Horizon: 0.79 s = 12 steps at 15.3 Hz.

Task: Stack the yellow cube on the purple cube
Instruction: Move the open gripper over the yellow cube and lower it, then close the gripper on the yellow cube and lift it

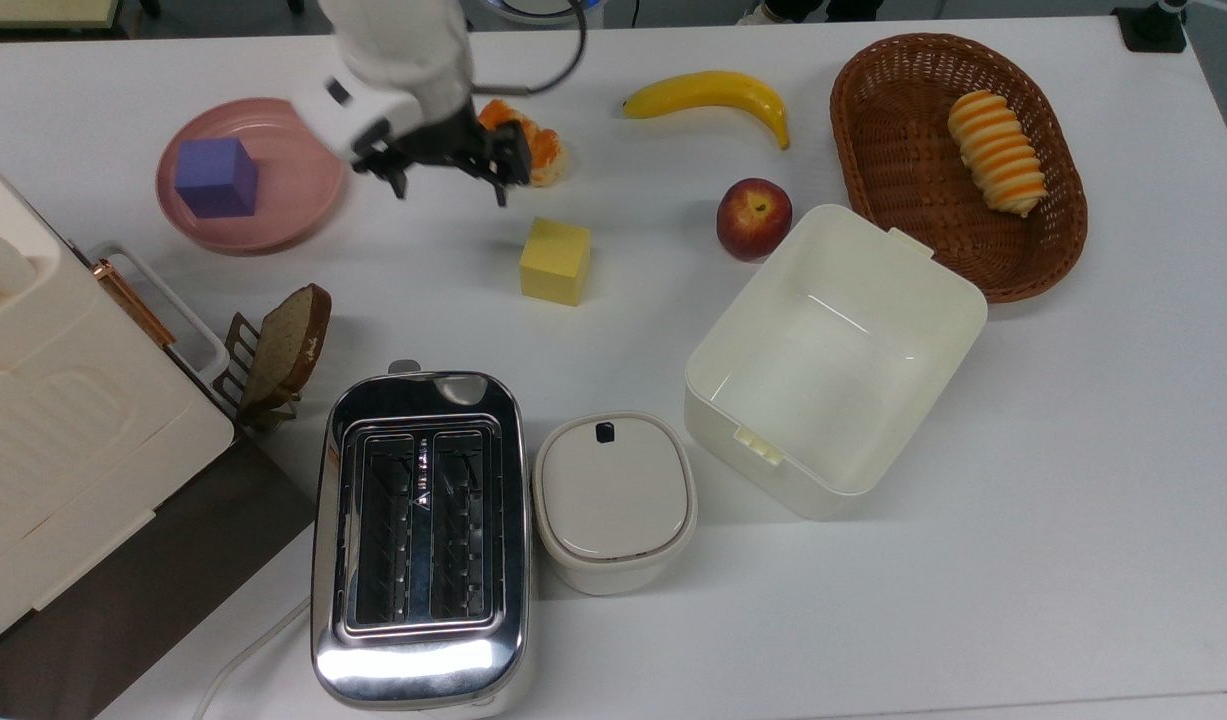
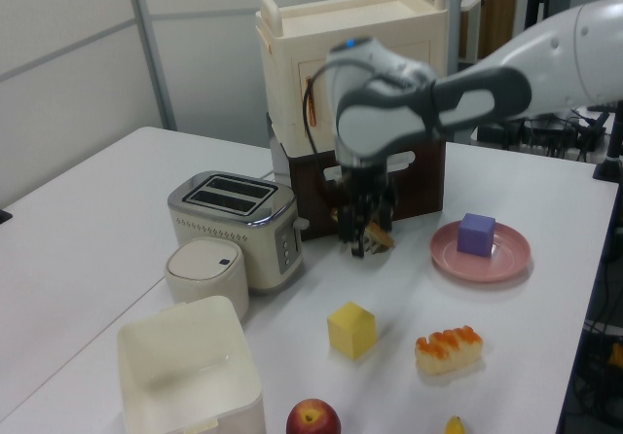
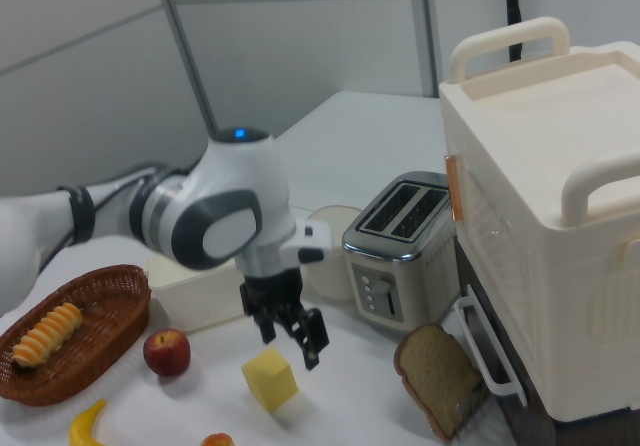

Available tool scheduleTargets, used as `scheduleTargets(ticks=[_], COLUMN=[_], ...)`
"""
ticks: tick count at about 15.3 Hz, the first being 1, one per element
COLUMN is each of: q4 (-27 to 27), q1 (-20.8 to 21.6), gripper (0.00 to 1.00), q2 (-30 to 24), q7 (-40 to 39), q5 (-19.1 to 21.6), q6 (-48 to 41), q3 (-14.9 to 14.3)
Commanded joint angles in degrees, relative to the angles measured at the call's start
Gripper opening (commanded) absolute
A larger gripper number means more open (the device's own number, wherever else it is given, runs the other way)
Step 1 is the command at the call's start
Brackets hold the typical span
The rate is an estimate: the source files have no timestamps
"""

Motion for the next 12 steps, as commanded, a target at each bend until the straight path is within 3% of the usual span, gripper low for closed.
scheduleTargets(ticks=[1, 8, 12], q4=[-4.86, -4.77, -3.81], q1=[2.83, 9.68, 10.22], gripper=[1.00, 1.00, 1.00], q2=[-0.16, 0.81, 5.81], q7=[0.17, 13.34, 17.57], q5=[-2.46, -3.25, -5.89], q6=[3.58, 3.23, 4.89], q3=[0.78, 0.69, 0.78])
